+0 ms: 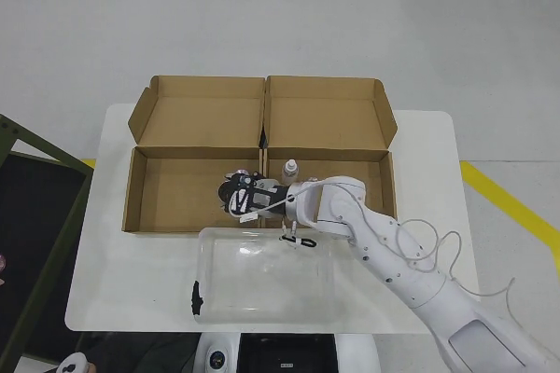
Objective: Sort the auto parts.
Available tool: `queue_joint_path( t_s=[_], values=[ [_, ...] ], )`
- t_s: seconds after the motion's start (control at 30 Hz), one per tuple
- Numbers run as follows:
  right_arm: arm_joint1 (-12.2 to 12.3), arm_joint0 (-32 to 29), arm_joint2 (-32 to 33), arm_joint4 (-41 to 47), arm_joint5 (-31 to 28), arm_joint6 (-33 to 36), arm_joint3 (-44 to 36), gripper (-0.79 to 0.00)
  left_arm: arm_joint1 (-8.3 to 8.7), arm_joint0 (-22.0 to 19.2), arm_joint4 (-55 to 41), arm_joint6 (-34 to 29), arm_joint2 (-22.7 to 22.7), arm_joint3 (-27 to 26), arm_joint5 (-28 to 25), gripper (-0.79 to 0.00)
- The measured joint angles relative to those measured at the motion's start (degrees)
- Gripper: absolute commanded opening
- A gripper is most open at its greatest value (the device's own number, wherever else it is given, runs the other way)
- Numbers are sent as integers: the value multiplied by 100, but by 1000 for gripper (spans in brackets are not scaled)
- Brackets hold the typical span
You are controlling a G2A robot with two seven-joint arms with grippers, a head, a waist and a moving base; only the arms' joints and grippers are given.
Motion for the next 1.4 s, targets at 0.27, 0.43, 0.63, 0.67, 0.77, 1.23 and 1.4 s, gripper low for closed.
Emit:
queue_joint_path(
  t_s=[0.27,0.43,0.63,0.67,0.77,1.23,1.4],
  values=[
    [-125,244,-214,-130,-12,200,365,-785,0,0,0,0,0,0,0,0],
    [-194,337,-319,-183,-9,269,513,-785,0,0,0,0,0,0,0,0],
    [-284,441,-457,-283,5,371,696,-785,0,0,0,0,0,0,0,0],
    [-303,462,-486,-304,6,395,733,-785,0,0,0,0,0,0,0,0],
    [-350,510,-550,-351,18,448,829,-782,0,0,0,0,0,0,0,0],
    [-499,638,-662,-543,10,559,1137,-514,0,0,0,0,0,0,0,0],
    [-523,635,-651,-607,-37,597,1160,-453,0,0,0,0,0,0,0,0]
  ],
)
